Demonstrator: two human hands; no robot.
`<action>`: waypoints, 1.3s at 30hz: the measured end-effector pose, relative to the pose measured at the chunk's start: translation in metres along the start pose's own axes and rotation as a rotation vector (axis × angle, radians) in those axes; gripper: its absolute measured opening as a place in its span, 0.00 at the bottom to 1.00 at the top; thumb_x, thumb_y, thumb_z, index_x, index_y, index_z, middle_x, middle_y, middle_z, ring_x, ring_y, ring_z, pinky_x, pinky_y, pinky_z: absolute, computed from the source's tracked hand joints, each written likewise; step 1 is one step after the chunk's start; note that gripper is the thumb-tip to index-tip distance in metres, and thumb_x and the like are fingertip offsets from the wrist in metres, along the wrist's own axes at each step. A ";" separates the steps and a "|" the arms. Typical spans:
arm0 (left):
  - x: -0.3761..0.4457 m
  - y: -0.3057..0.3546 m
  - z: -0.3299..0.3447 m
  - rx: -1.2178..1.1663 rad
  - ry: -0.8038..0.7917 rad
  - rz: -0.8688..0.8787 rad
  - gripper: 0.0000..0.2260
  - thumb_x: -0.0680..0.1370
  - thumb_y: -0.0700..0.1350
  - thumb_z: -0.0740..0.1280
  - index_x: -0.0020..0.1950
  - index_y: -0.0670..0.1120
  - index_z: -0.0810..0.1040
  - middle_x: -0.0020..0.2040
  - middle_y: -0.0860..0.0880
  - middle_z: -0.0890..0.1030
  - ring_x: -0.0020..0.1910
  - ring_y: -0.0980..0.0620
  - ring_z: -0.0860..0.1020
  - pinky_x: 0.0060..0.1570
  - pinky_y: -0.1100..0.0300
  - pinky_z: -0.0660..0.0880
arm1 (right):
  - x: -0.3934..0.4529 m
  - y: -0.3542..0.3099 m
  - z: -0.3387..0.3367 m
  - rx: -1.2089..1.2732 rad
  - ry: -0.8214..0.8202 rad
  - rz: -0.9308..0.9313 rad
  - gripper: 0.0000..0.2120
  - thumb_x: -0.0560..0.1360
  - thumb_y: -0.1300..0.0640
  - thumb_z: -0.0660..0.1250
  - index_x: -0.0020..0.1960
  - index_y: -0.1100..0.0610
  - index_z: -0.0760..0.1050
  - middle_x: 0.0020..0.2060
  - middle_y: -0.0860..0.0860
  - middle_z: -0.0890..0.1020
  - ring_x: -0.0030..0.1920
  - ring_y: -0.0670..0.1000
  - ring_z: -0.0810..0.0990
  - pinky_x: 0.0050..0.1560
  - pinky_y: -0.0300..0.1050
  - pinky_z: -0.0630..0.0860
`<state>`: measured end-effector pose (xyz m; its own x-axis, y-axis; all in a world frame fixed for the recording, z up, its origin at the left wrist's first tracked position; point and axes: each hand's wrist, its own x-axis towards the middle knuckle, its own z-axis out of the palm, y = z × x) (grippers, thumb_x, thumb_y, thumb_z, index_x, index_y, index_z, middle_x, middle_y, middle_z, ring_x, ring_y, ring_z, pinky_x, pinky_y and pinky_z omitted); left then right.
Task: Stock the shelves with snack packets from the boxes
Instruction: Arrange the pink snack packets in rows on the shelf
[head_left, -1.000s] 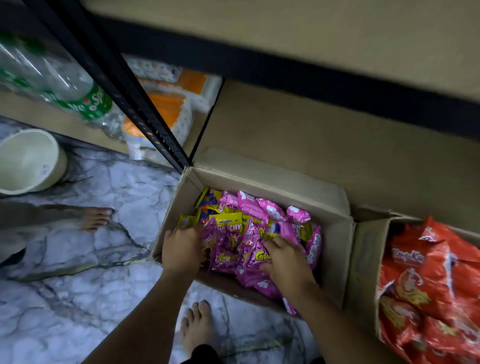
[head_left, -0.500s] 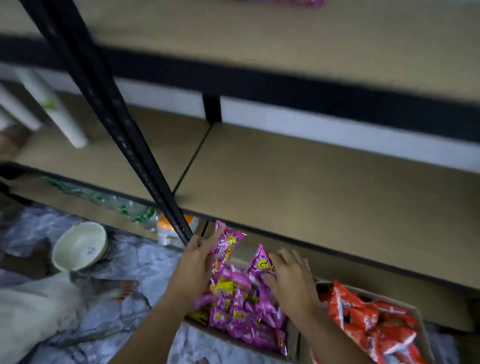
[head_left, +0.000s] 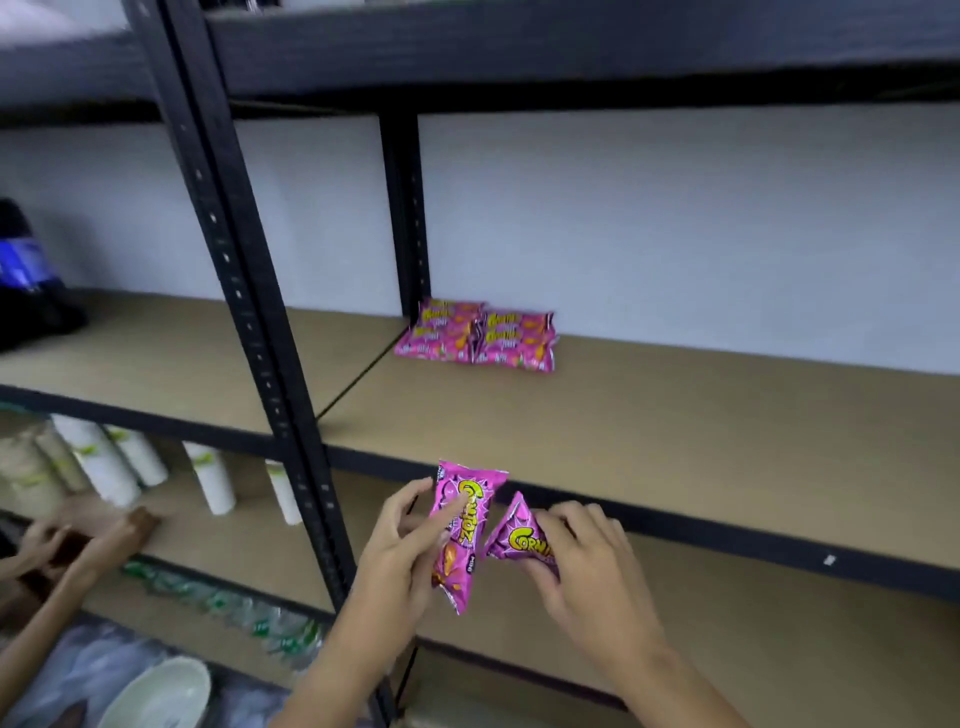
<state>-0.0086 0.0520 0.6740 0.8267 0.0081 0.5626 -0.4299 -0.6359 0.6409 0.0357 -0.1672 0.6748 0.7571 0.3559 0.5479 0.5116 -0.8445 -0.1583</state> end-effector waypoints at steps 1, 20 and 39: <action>0.008 0.006 -0.003 0.009 0.020 0.024 0.26 0.78 0.29 0.66 0.69 0.54 0.78 0.72 0.50 0.67 0.56 0.51 0.77 0.53 0.71 0.75 | 0.010 -0.001 -0.010 0.006 0.024 -0.014 0.18 0.68 0.48 0.77 0.55 0.52 0.79 0.47 0.46 0.77 0.46 0.51 0.76 0.45 0.46 0.76; 0.186 -0.026 0.021 -0.056 0.482 -0.307 0.26 0.77 0.27 0.64 0.68 0.52 0.78 0.66 0.51 0.64 0.58 0.48 0.76 0.64 0.54 0.74 | 0.184 0.030 0.007 -0.218 -0.033 -0.017 0.26 0.68 0.48 0.78 0.63 0.52 0.79 0.53 0.50 0.81 0.53 0.55 0.78 0.53 0.50 0.76; 0.274 -0.134 0.047 0.524 0.297 -0.235 0.10 0.79 0.46 0.66 0.56 0.43 0.82 0.50 0.45 0.74 0.49 0.45 0.72 0.46 0.52 0.75 | 0.270 0.071 0.121 -0.262 0.138 -0.059 0.38 0.59 0.60 0.82 0.67 0.55 0.76 0.51 0.52 0.81 0.53 0.58 0.78 0.57 0.55 0.76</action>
<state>0.2924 0.1031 0.7173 0.7096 0.3583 0.6067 0.0466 -0.8831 0.4669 0.3257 -0.0826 0.7126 0.6573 0.3651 0.6593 0.4177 -0.9046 0.0846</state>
